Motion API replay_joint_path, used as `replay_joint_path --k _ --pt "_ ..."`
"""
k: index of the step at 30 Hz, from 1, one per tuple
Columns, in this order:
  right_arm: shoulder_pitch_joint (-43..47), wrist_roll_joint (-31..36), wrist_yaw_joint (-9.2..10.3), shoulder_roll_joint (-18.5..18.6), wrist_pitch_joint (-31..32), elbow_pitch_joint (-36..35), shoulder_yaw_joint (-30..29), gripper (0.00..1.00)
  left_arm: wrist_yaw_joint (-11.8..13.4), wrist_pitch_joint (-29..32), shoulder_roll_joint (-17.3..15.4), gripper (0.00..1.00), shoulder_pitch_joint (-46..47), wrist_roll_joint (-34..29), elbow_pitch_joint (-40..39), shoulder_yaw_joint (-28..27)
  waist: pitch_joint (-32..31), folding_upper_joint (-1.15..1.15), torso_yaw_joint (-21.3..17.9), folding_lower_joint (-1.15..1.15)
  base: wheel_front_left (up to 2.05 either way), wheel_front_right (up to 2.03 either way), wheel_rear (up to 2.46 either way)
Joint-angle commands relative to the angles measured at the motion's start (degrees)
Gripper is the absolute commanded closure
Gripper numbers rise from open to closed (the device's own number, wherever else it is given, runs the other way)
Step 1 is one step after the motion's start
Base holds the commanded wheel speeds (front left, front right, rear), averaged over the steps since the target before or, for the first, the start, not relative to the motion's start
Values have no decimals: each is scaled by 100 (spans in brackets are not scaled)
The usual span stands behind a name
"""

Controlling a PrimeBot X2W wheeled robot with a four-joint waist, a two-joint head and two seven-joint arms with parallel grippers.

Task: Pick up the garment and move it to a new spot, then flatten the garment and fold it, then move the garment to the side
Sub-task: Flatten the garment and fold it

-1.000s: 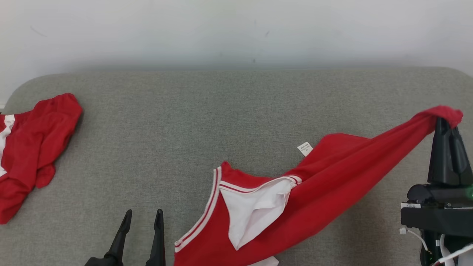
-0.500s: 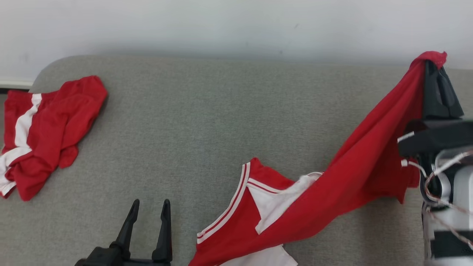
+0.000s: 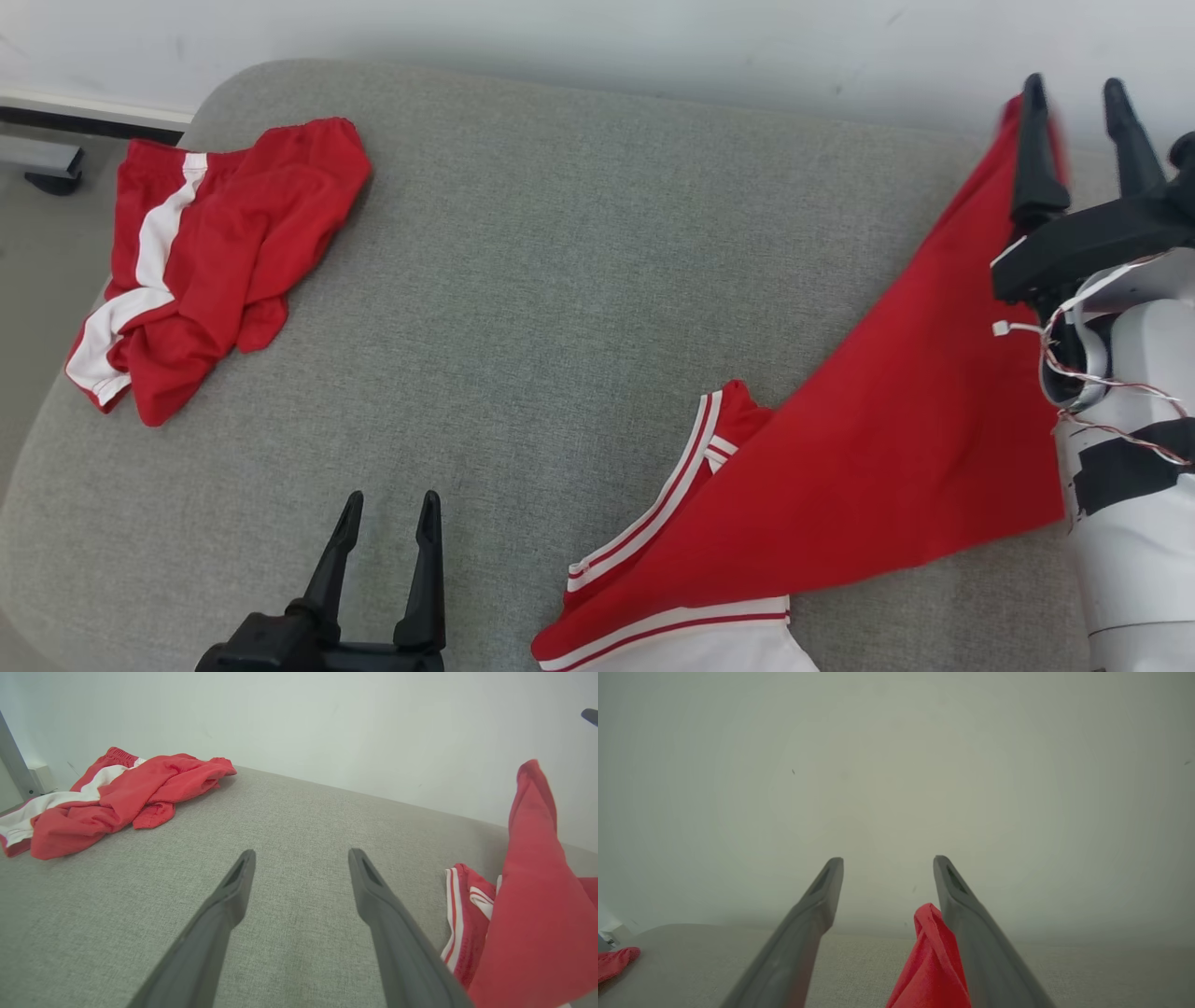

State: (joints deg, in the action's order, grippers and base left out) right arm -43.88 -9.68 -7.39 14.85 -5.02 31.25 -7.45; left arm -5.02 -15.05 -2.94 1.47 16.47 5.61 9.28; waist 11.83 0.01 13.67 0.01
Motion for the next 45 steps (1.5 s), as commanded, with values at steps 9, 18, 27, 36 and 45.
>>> replay_joint_path --k 9,18,27,36,45 --pt "898 -388 -20 -82 -334 -316 469 0 16 -19 6 0 -209 -111 13 -128 -343 -1 -461 -1 0 0 0" --pt "2640 2 -20 -456 -696 -1644 186 0 -18 -19 5 0 -311 -176 28 -261 -523 -1 -1041 -1 0 0 0" --pt "3983 495 -20 -1151 -586 -2279 -454 0 -38 -19 6 0 -285 -169 56 -296 -576 -1 -1386 -1 0 0 0" --pt "3580 603 -20 -1201 276 -1503 -659 0 -76 -19 6 0 -148 -165 128 -255 -514 -1 -1397 -1 0 0 0" --pt "2809 804 -19 -980 855 -739 -710 0 -111 -19 6 0 -67 -219 128 -263 -333 -1 -1162 -1 0 0 0"
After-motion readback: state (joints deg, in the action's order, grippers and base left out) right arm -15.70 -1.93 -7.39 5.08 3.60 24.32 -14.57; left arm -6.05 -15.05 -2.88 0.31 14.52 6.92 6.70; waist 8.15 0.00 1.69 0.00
